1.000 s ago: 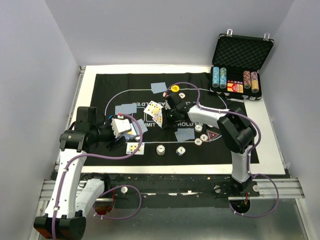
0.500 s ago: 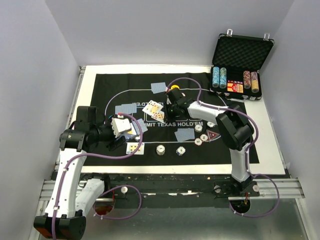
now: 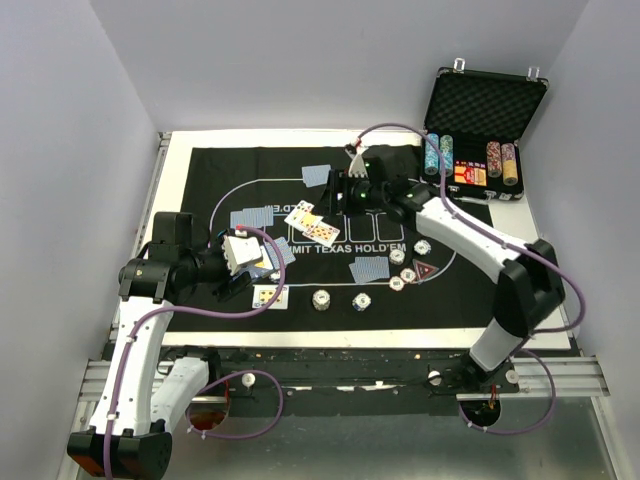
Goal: Distribute texas hold em gaming equipment
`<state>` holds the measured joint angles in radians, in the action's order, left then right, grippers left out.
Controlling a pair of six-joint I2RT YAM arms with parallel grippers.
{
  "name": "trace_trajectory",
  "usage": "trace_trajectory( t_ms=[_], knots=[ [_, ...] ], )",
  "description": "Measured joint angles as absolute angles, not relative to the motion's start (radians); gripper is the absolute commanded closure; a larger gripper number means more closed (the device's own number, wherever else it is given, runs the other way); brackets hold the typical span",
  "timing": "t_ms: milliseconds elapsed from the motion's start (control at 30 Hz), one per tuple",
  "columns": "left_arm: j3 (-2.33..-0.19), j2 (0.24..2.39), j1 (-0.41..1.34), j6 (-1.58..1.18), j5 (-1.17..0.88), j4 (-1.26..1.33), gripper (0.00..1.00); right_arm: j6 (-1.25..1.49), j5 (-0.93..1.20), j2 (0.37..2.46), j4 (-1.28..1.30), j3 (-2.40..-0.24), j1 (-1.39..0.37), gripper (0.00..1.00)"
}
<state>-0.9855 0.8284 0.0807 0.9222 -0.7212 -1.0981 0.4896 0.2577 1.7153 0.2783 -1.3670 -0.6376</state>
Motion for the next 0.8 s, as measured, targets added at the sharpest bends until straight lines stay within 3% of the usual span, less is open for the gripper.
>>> trace_trajectory(
  t_ms=[100,233,533,633,800],
  knots=[
    [-0.986,0.828,0.081,0.924,-0.721,-1.098,0.52,0.553,0.397,1.639,0.209,-1.352,-0.640,0.11],
    [-0.986,0.829,0.081,0.924,-0.721,-1.097,0.51,0.598,0.484,1.631,0.173,-1.335,-0.675,0.04],
    [-0.986,0.828,0.081,0.923,-0.721,-1.097,0.51,0.628,0.542,1.676,0.172,-1.330,-0.805,0.01],
    [-0.986,0.828,0.081,0.923,-0.721,-1.096,0.51,0.639,0.551,1.676,0.166,-1.323,-0.816,0.07],
    [-0.986,0.825,0.081,0.916,-0.722,-1.086,0.51,0.670,0.558,1.689,0.135,-1.306,-0.831,0.28]
  ],
)
